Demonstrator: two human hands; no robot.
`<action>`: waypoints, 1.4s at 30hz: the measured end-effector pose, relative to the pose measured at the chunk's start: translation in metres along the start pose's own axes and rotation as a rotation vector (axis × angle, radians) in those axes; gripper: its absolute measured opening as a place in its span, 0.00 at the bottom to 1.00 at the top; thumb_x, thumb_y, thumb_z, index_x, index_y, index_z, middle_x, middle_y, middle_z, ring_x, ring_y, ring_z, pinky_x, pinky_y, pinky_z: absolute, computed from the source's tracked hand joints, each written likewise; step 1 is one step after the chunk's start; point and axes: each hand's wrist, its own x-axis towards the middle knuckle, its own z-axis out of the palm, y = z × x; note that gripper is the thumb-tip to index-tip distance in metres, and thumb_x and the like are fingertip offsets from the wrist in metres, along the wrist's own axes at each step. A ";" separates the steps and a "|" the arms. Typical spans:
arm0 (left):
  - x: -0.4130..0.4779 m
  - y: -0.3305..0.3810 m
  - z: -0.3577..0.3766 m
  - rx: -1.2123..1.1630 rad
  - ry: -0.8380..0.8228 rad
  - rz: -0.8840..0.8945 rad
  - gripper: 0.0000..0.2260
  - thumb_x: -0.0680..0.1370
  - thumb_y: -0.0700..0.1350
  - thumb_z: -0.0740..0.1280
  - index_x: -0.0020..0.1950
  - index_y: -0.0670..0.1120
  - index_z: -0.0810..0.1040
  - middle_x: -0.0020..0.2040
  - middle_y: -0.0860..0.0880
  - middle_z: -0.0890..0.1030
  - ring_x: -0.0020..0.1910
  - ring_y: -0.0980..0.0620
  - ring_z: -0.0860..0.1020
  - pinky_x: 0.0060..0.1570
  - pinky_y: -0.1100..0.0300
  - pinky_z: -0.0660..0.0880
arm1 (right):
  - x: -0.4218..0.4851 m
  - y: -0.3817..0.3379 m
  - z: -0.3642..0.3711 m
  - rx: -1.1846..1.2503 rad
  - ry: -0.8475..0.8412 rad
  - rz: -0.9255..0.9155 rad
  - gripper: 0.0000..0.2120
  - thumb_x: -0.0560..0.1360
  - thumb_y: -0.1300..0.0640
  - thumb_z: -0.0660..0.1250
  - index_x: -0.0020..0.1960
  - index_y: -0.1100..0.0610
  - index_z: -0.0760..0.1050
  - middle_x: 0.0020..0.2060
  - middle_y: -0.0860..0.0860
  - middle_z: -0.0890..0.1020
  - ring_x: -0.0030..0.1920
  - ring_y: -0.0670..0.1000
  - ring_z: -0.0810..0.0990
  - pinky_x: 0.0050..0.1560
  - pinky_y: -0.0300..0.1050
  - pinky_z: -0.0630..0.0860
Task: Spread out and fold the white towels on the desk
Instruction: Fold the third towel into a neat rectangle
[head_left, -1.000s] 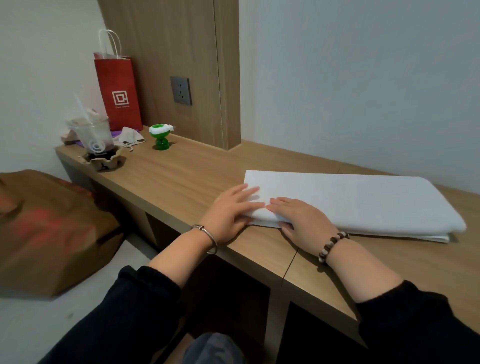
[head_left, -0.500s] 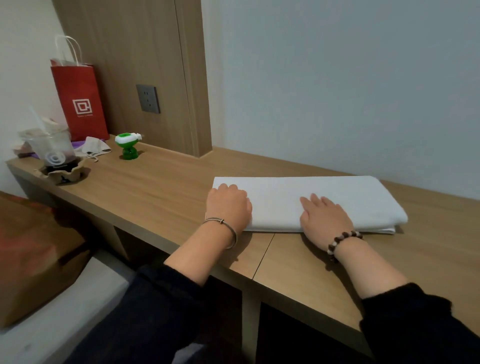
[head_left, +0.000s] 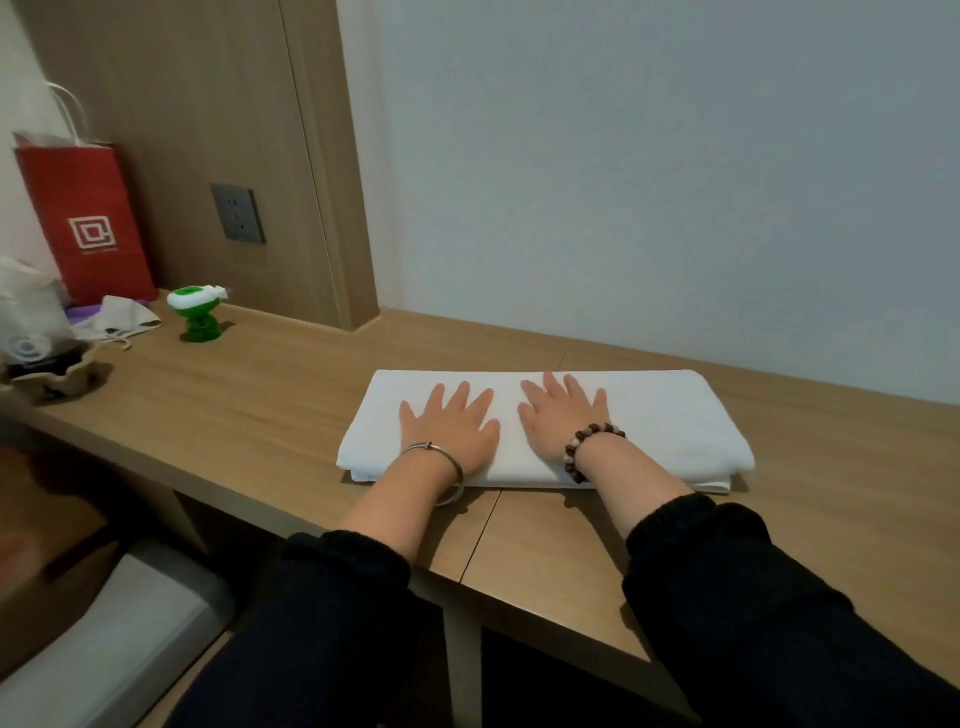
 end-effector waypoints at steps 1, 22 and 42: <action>0.002 -0.007 -0.001 -0.001 0.000 -0.024 0.24 0.79 0.60 0.42 0.76 0.61 0.46 0.78 0.57 0.45 0.76 0.49 0.43 0.69 0.37 0.42 | 0.001 0.009 0.003 0.000 -0.027 0.007 0.26 0.80 0.44 0.40 0.77 0.47 0.47 0.77 0.48 0.46 0.77 0.52 0.44 0.72 0.61 0.41; 0.005 -0.038 -0.009 -0.010 0.200 -0.072 0.20 0.80 0.52 0.48 0.72 0.54 0.64 0.76 0.52 0.58 0.75 0.48 0.52 0.69 0.42 0.53 | -0.039 0.047 -0.011 0.096 0.087 -0.186 0.22 0.81 0.47 0.49 0.73 0.52 0.61 0.75 0.53 0.58 0.75 0.51 0.55 0.72 0.56 0.50; -0.104 -0.051 -0.029 0.228 -0.093 0.429 0.55 0.62 0.72 0.68 0.77 0.46 0.48 0.77 0.44 0.49 0.76 0.45 0.49 0.74 0.49 0.51 | -0.066 -0.005 -0.001 -0.029 -0.101 -0.281 0.23 0.82 0.46 0.44 0.77 0.46 0.49 0.77 0.47 0.48 0.77 0.49 0.45 0.73 0.60 0.44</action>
